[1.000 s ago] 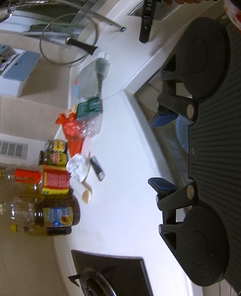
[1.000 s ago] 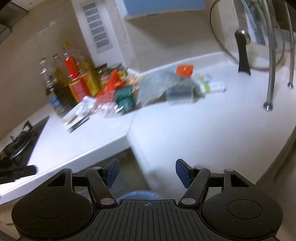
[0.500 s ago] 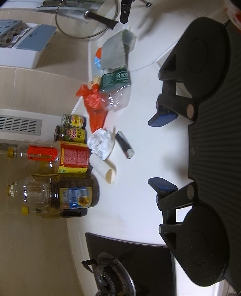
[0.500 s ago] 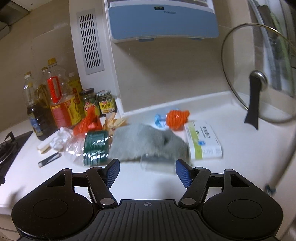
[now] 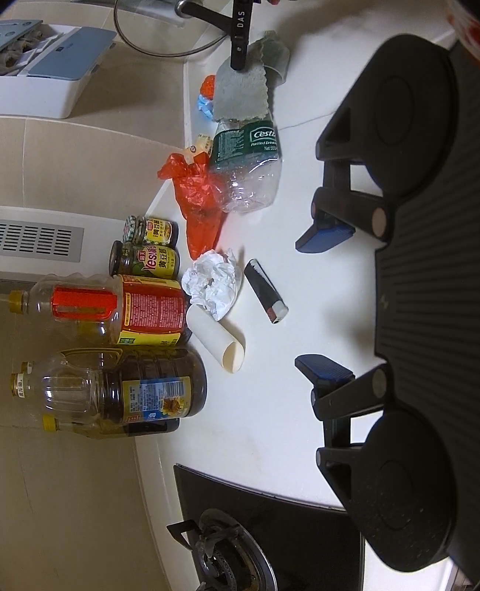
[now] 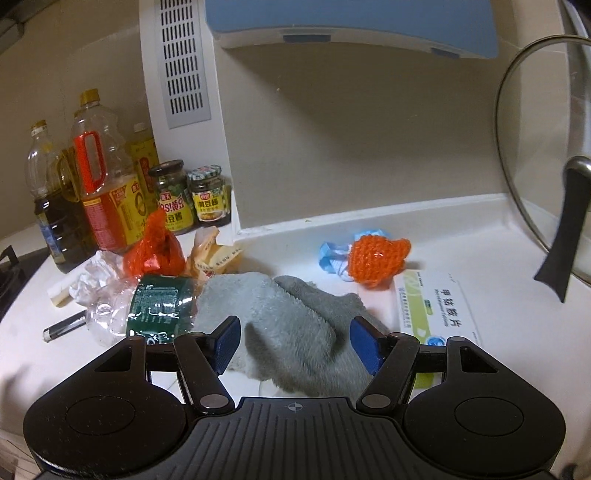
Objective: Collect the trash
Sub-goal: 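Grasp the grey cloth with the right gripper, then grasp the black lighter with the left gripper while the right lifts the grey cloth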
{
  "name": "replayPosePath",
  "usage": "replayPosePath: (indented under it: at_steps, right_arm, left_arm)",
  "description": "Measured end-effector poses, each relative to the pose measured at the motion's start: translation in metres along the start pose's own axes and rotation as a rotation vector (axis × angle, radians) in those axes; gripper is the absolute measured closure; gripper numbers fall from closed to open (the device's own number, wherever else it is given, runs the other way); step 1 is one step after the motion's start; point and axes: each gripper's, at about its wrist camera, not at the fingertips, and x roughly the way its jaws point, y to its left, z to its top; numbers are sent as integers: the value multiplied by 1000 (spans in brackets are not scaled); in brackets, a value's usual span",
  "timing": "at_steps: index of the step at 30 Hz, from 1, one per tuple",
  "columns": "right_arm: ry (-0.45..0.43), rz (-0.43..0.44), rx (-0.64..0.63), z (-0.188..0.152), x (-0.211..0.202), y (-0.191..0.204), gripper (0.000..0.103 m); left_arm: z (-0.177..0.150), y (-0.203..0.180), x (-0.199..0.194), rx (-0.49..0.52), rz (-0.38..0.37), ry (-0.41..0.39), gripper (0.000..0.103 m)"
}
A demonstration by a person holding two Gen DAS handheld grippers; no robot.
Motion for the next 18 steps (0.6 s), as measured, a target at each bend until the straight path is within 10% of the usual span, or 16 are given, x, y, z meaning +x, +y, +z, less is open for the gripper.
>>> replayPosePath:
  at_steps: [9, 18]
  right_arm:
    - [-24, 55, -86, 3, 6, 2, 88]
    - [-212, 51, -92, 30, -21, -2, 91]
  left_arm:
    - [-3, -6, 3, -3, 22, 14, 46]
    - [3, -10, 0, 29, 16, -4, 46]
